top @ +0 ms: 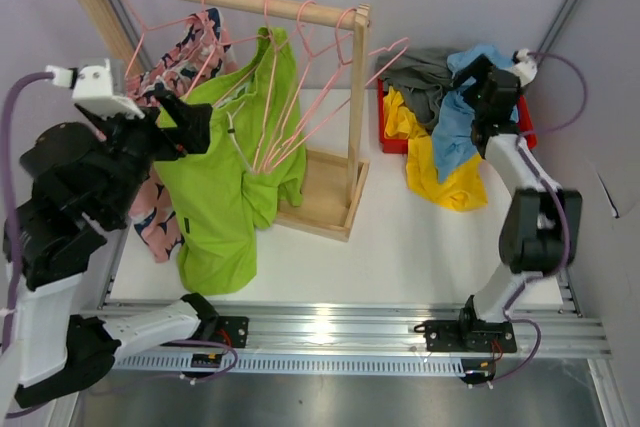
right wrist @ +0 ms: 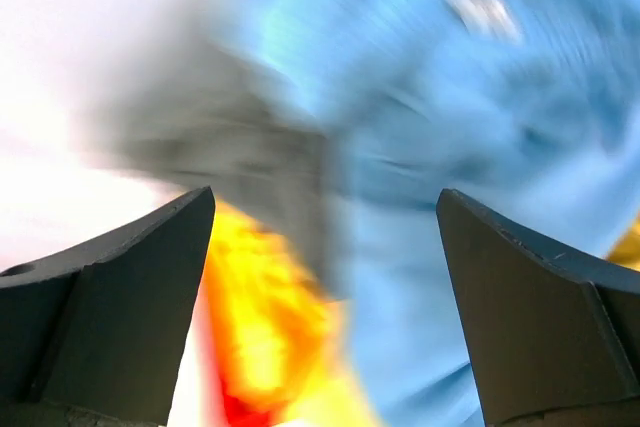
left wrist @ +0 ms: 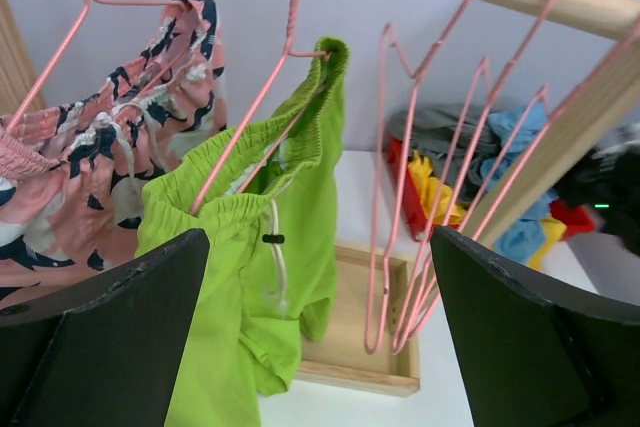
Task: Remove the shorts from the hanger
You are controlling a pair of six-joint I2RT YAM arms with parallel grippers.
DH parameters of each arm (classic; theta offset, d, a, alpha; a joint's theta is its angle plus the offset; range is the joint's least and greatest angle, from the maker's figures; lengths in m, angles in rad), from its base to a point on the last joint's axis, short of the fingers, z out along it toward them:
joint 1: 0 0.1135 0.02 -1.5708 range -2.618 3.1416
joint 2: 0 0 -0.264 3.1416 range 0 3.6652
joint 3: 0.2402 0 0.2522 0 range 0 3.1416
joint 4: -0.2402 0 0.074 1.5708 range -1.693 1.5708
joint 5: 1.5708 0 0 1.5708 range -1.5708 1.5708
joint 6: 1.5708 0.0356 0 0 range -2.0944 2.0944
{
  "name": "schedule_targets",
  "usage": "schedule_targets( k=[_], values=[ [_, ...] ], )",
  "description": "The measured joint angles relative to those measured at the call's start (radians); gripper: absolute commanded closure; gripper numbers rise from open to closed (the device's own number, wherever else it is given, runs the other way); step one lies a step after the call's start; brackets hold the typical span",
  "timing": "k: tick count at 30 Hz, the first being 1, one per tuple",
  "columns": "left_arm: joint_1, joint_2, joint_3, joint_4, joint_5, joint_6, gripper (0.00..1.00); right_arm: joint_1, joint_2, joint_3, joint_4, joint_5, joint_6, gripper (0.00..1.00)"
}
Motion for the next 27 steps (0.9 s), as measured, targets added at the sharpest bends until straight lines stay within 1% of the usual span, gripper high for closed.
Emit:
schedule_targets(
  k=[4, 7, 11, 14, 16, 20, 24, 27],
  values=[
    [0.005, 0.090, 0.007, -0.006, -0.033, 0.016, 0.02, 0.063, -0.373, -0.111, 0.107, 0.002, -0.040, 0.01],
    [0.032, 0.171, 0.013, -0.002, -0.034, 0.033, 0.03, 0.116, -0.621, -0.188, 0.152, 0.002, -0.071, 0.01],
    [0.114, 0.271, 0.021, 0.007, -0.018, 0.053, 0.05, 0.134, -0.874, -0.305, 0.147, -0.002, -0.094, 0.01],
    [0.190, 0.320, 0.051, 0.009, 0.008, 0.067, 0.06, 0.134, -0.999, -0.392, 0.094, -0.003, -0.096, 0.01],
    [0.233, 0.350, 0.103, 0.010, 0.025, 0.077, 0.05, 0.134, -1.071, -0.457, 0.043, -0.010, -0.095, 0.01],
    [0.284, 0.378, 0.197, 0.020, 0.051, 0.086, 0.06, 0.135, -1.186, -0.558, -0.074, -0.037, -0.083, 0.01],
    [0.315, 0.378, 0.214, 0.036, 0.078, 0.086, 0.06, 0.137, -1.241, -0.583, -0.166, -0.069, -0.082, 0.01],
    [0.349, 0.379, 0.181, 0.058, 0.108, 0.084, 0.11, 0.137, -1.253, -0.580, -0.204, -0.085, -0.085, 0.01]
  ],
)
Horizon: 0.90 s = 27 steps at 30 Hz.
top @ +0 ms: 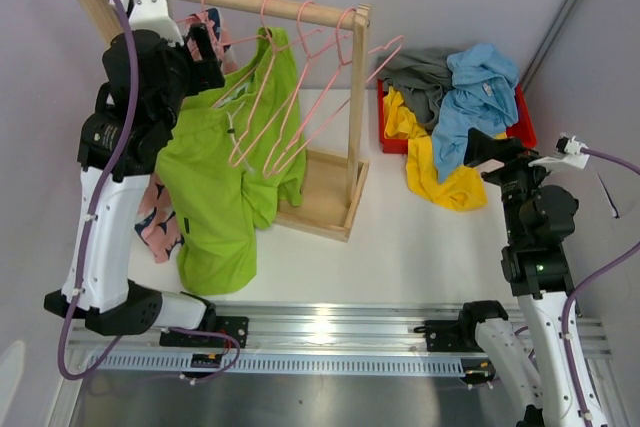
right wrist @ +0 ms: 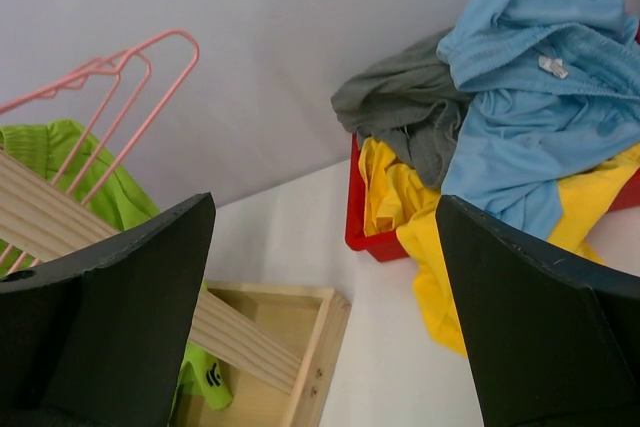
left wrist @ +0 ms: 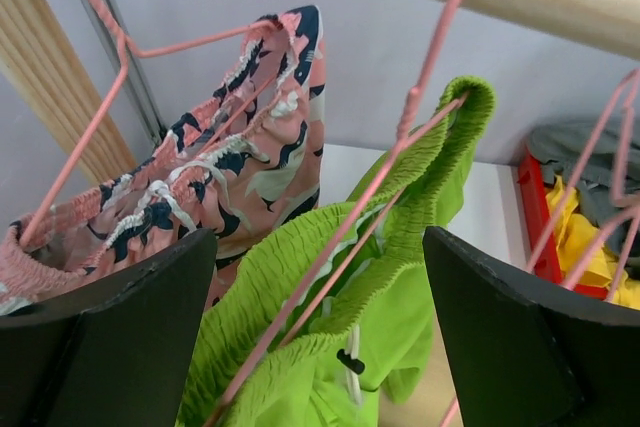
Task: Remove the shorts from the hanger
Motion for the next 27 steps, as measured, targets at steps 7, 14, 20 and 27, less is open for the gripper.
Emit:
schedule_targets(
  k=[7, 14, 20, 27],
  values=[
    [0.081, 0.033, -0.109, 0.032, 0.072, -0.011, 0.32, 0.002, 0.004, 0.005, -0.069, -0.027, -0.011, 0.01],
    [0.108, 0.068, -0.152, 0.062, 0.145, -0.024, 1.00, 0.002, 0.006, 0.005, -0.090, -0.038, -0.023, 0.01],
    [0.120, 0.055, -0.151, 0.058, 0.147, -0.034, 1.00, 0.002, 0.024, 0.005, -0.090, -0.048, -0.024, 0.01],
    [0.120, 0.019, -0.032, 0.004, 0.237, -0.034, 1.00, 0.011, 0.040, 0.005, -0.089, -0.069, -0.022, 0.01]
  ],
)
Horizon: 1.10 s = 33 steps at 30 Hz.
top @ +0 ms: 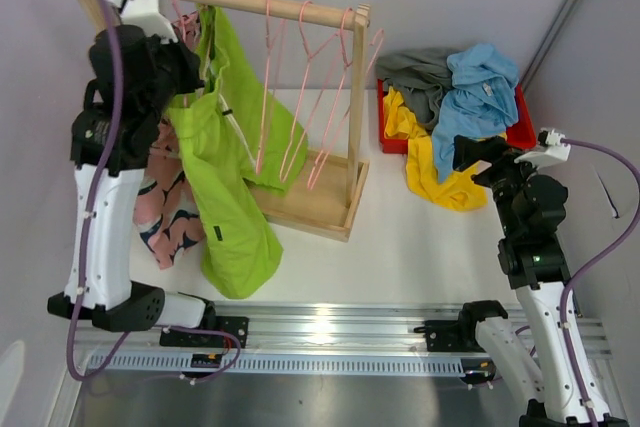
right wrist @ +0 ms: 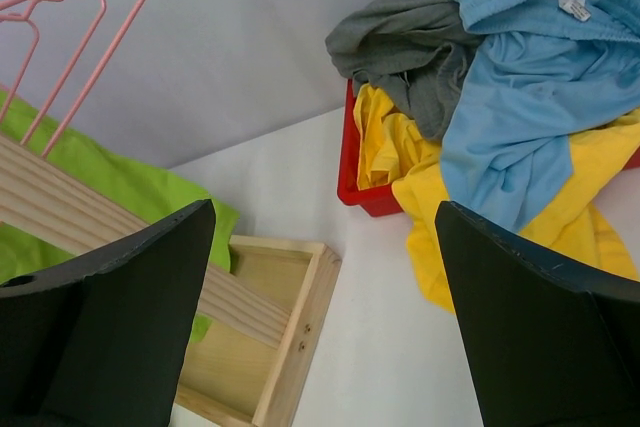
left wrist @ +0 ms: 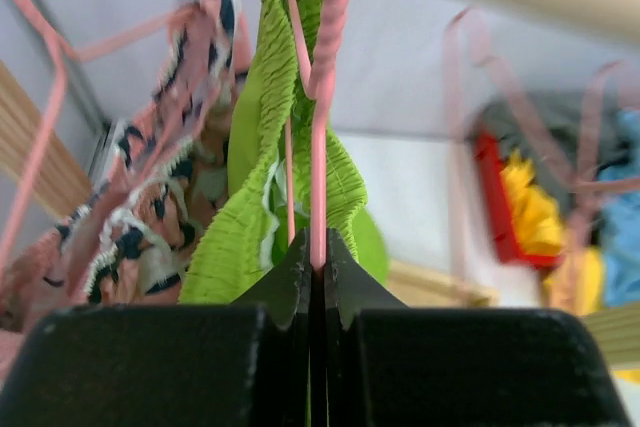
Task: Remove the shorts from the hanger
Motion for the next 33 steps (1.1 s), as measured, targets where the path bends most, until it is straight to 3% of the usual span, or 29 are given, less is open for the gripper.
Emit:
schedule_targets(
  k=[5, 9, 19, 27, 33],
  values=[
    [0.000, -0.075, 0.120, -0.048, 0.040, -0.003, 1.00, 0.018, 0.000, 0.000, 0.001, -0.003, 0.000, 0.01],
    [0.000, -0.160, 0.097, -0.106, 0.054, -0.019, 1.00, 0.029, -0.006, 0.002, 0.000, -0.004, -0.001, 0.01],
    [0.000, -0.521, -0.383, -0.073, 0.214, -0.026, 1.00, 0.036, -0.060, 0.020, 0.001, -0.104, -0.004, 0.02],
    [0.000, -0.727, -0.643, -0.056, 0.396, -0.026, 1.00, 0.051, -0.063, 0.039, -0.004, -0.166, -0.005, 0.02],
    [-0.008, -0.863, -0.867, -0.039, 0.542, -0.032, 1.00, 0.070, -0.048, 0.064, 0.014, -0.380, -0.018, 0.00]
  ],
)
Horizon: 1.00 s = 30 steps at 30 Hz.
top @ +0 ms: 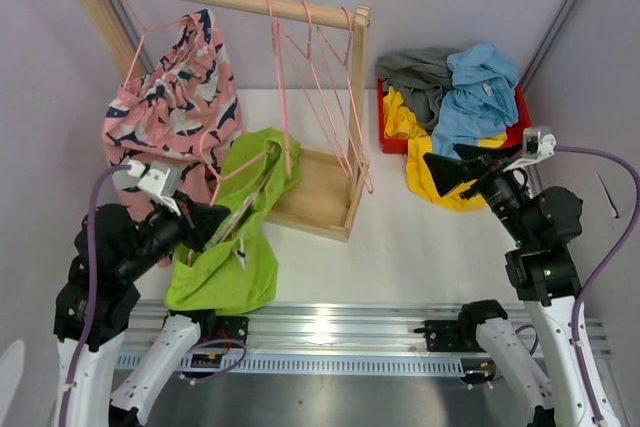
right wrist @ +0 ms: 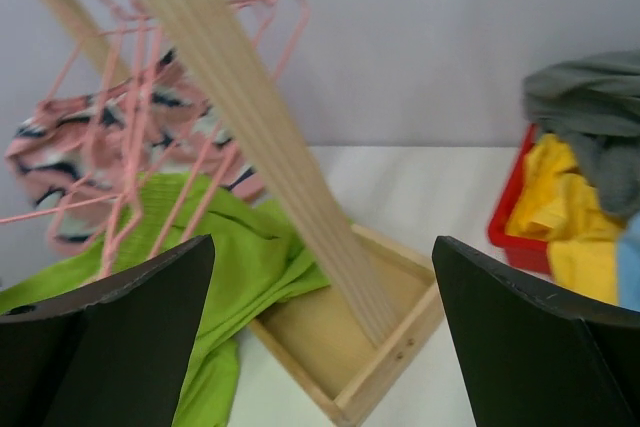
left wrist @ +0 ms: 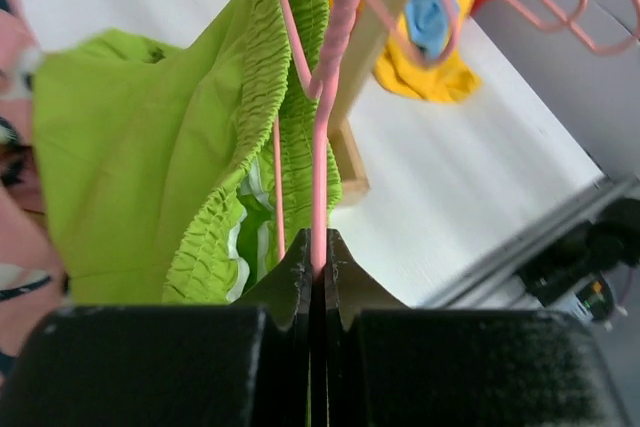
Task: Remove the shorts from the hanger
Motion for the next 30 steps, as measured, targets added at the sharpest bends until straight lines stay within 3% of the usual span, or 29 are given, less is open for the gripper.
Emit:
schedule_targets(
  k=[5, 15, 24, 30],
  values=[
    [-0.038, -0.022, -0.058, -0.023, 0.058, -0.020, 1.00, 0.054, 0.072, 0.064, 0.010, -0.155, -0.010, 0.01],
    [-0.153, 0.011, -0.078, -0.065, 0.160, -0.045, 1.00, 0.165, 0.161, 0.134, -0.033, -0.224, -0.090, 0.01],
    [-0.250, 0.201, 0.310, -0.105, 0.234, -0.037, 1.00, 0.169, 0.217, 0.232, -0.126, -0.245, -0.196, 0.01],
    [-0.256, 0.216, 0.438, -0.096, 0.254, -0.037, 1.00, 0.169, 0.238, 0.286, -0.142, -0.315, -0.212, 0.01]
  ],
)
